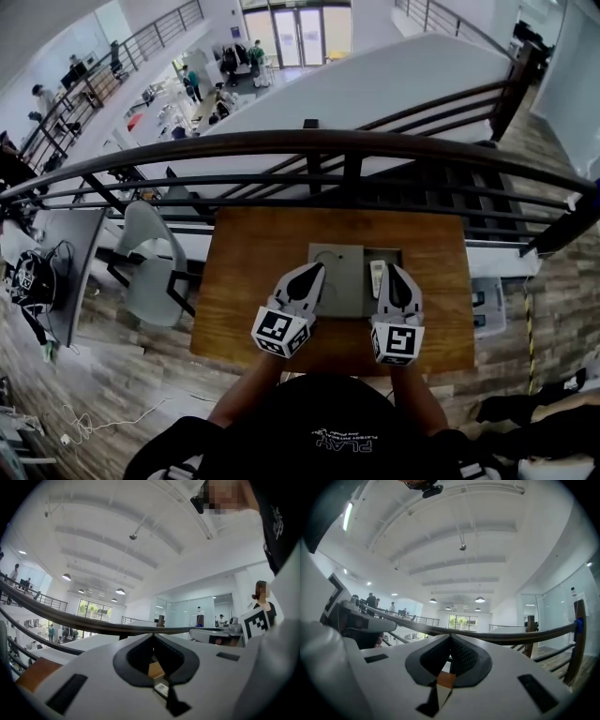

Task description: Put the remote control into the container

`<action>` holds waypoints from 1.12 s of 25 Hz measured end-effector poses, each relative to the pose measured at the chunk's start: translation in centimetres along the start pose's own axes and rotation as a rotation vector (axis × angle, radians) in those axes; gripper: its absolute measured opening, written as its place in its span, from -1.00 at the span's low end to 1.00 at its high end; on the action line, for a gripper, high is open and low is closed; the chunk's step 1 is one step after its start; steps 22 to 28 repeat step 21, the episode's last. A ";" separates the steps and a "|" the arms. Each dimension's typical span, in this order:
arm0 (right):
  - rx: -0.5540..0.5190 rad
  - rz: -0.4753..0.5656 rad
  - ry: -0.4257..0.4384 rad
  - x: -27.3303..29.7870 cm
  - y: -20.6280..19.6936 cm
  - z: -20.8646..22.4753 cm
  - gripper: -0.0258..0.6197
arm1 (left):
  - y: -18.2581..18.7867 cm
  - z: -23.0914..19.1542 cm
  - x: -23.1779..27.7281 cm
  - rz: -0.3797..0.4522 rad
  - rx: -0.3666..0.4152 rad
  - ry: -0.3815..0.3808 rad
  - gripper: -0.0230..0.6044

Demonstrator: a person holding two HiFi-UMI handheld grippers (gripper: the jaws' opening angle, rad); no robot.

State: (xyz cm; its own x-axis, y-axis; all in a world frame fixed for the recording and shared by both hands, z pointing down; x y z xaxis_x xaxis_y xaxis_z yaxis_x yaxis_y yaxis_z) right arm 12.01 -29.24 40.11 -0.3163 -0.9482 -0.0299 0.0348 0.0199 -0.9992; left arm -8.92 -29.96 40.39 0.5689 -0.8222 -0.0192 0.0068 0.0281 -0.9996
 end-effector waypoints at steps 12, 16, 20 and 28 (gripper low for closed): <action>0.008 -0.004 -0.005 0.2 -0.4 0.0 -0.83 | 0.5 -0.1 0.1 0.020 -0.001 -0.012 -0.91; 0.006 0.003 -0.004 0.1 -0.6 -0.1 -0.83 | -0.5 -0.4 -0.3 -0.011 -0.008 -0.005 -0.91; 0.008 0.007 -0.009 0.2 -0.8 0.1 -0.83 | -1.0 -0.7 -0.6 -0.020 0.004 0.007 -0.91; 0.012 0.006 -0.012 0.1 -0.8 0.1 -0.83 | -1.1 -0.8 -0.6 -0.021 0.007 0.008 -0.91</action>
Point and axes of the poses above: the fingertips, and each gripper's own axes: x forward along the fingers, z to its right, y out of its top, the point moved 8 cm from there along -x, backward along the fingers, and after that the axes turned 8 degrees about x, right-handed, at the moved point
